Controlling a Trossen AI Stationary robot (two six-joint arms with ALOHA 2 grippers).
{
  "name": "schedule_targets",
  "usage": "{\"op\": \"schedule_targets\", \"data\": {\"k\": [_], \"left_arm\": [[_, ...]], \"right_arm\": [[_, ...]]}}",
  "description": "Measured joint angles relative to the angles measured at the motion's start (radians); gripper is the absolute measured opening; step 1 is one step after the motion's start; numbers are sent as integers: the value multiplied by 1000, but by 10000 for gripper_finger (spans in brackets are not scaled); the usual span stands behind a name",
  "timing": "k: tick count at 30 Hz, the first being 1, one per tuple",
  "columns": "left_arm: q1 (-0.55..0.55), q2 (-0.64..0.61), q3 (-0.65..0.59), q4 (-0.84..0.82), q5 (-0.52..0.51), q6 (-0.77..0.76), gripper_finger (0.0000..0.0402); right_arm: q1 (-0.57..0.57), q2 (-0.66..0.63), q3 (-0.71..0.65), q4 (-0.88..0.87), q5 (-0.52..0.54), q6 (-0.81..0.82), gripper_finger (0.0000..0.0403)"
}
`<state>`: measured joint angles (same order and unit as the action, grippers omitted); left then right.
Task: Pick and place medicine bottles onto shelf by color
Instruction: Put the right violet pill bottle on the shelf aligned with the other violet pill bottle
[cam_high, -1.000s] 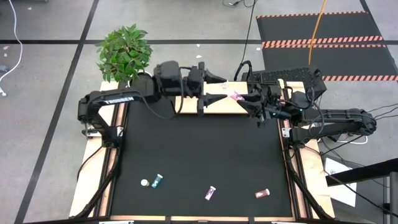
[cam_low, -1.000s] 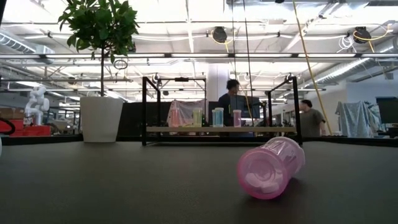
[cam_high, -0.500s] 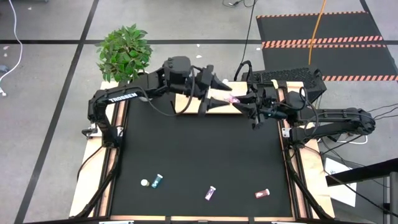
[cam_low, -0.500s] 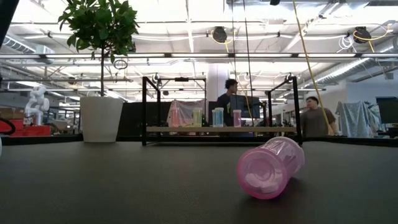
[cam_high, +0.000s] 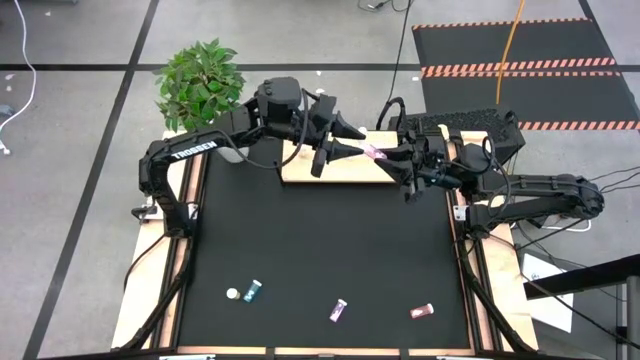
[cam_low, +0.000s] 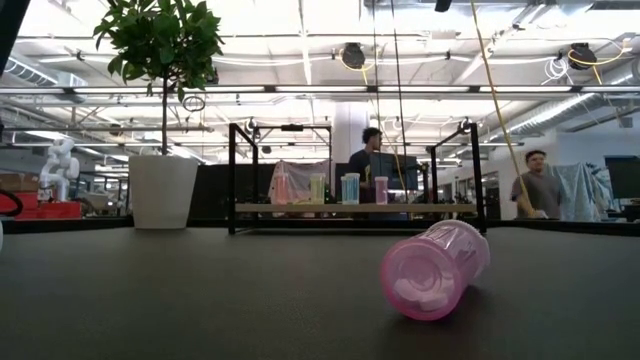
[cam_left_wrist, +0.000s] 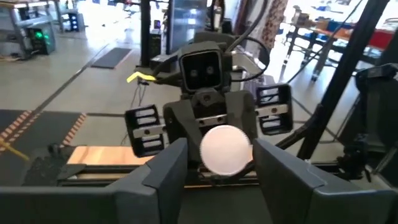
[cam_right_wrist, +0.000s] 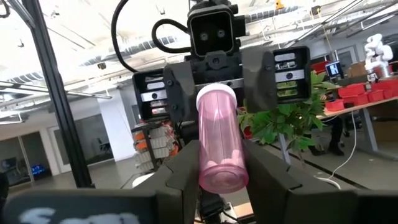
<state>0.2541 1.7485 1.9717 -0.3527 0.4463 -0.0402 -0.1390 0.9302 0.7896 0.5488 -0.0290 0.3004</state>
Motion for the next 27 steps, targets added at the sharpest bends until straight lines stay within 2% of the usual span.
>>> {"op": "schedule_targets", "data": {"k": [7, 17, 27], "left_arm": [[-10, -3, 0, 7, 18, 31, 173], [-7, 14, 0, 11, 13, 37, 220], [-3, 14, 0, 12, 2, 36, 174]], "right_arm": [[-11, 0, 0, -7, -4, -3, 102], [-28, 0, -1, -7, -6, -6, 102], [-29, 0, -1, -7, -7, -6, 102]]}}
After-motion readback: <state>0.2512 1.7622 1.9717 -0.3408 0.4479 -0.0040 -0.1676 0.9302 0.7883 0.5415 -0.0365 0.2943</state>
